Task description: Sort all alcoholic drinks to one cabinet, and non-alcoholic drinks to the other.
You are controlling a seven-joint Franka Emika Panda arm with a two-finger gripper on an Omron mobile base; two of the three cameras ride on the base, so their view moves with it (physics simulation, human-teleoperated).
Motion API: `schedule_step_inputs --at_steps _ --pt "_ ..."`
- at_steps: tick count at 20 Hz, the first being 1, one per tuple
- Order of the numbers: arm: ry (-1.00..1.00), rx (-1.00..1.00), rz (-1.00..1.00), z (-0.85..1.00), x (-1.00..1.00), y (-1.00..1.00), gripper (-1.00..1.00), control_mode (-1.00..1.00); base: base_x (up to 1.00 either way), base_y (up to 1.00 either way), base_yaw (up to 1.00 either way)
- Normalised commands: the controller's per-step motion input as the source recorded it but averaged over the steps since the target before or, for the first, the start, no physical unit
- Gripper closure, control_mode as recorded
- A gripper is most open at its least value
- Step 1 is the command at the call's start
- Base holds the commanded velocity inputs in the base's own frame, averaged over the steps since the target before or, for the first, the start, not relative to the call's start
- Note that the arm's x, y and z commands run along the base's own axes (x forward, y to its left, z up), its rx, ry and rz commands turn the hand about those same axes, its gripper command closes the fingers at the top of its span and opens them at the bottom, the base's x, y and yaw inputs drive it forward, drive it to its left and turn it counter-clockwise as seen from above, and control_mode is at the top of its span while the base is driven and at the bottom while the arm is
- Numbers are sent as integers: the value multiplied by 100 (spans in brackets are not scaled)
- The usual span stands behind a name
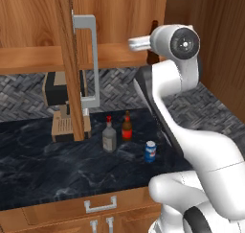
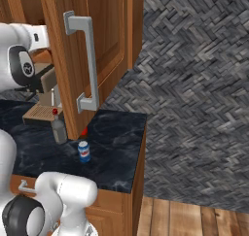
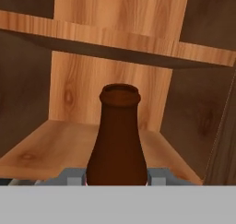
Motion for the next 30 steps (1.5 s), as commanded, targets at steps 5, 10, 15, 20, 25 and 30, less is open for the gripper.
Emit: schedule_step_inputs --at_steps 5,10,15,20,25,30 --pt "0 0 0 3 20 -15 100 -100 0 0 0" --pt "0 0 0 0 11 -14 100 -100 0 0 0" --pt "0 0 0 0 16 -13 100 -100 0 0 0" --pt "0 0 -2 0 15 -12 100 -100 0 0 0" --pt "0 0 -4 -3 23 -8 100 -100 0 0 0" --pt "0 0 -6 -4 28 -6 100 -100 0 0 0"
